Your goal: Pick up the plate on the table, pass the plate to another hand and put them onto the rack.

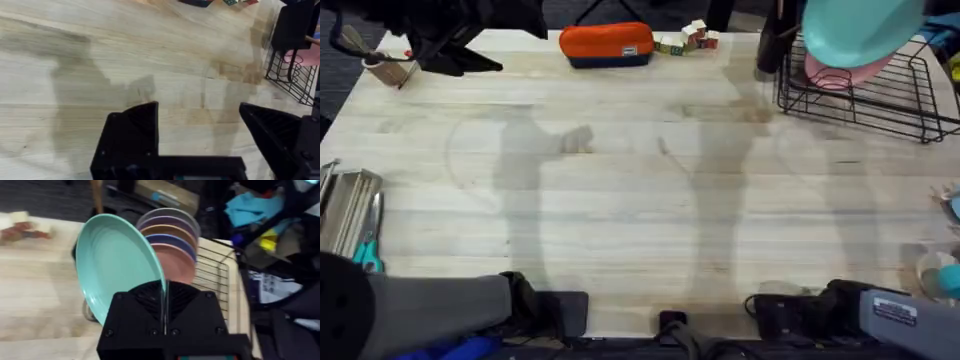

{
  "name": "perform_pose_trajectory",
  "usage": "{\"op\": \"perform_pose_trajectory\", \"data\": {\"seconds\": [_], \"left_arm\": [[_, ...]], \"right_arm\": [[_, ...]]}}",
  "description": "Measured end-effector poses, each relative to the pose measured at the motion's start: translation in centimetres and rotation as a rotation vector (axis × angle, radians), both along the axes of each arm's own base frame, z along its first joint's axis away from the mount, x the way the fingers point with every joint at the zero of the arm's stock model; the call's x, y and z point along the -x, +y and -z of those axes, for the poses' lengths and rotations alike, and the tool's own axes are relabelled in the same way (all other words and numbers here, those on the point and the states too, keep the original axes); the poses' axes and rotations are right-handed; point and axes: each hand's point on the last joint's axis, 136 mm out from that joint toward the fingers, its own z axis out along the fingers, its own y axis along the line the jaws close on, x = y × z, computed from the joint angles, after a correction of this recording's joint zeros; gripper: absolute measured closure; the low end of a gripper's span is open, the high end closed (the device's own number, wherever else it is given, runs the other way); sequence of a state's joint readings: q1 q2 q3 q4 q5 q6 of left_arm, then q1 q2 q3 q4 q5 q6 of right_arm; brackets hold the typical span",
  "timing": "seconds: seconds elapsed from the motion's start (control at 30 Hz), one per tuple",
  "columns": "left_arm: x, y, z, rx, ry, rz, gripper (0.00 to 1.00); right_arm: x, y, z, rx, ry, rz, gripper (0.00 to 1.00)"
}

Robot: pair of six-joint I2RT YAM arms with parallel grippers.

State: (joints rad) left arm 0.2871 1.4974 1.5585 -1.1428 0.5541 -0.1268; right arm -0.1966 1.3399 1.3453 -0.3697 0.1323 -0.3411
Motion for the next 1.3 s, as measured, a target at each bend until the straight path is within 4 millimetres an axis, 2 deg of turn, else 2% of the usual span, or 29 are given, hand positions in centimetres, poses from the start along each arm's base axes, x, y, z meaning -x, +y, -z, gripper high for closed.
{"op": "perform_pose_trajectory", "data": {"seconds": [0.3, 0.57, 0.73, 0.93, 1.3], "left_arm": [[0.4, -0.1, 0.2, 0.006, 0.021, 0.0, 0.008], [0.5, -0.1, 0.2, 0.007, 0.023, 0.0, 0.008], [0.5, -0.1, 0.2, 0.007, 0.023, 0.0, 0.008], [0.5, -0.1, 0.2, 0.007, 0.023, 0.0, 0.008], [0.4, -0.1, 0.2, 0.006, 0.02, 0.0, 0.008]], "right_arm": [[-0.2, -2.0, -1.6, 0.154, -0.024, -0.014, 0.973], [0.2, -2.0, -2.3, 0.271, 0.0, -0.063, 0.973], [1.4, -1.5, -4.3, 0.331, -0.032, -0.084, 0.973], [2.9, -1.0, -6.7, 0.506, -0.038, -0.15, 0.973], [2.9, -1.0, -6.7, 0.831, 0.078, -0.28, 0.973]]}}
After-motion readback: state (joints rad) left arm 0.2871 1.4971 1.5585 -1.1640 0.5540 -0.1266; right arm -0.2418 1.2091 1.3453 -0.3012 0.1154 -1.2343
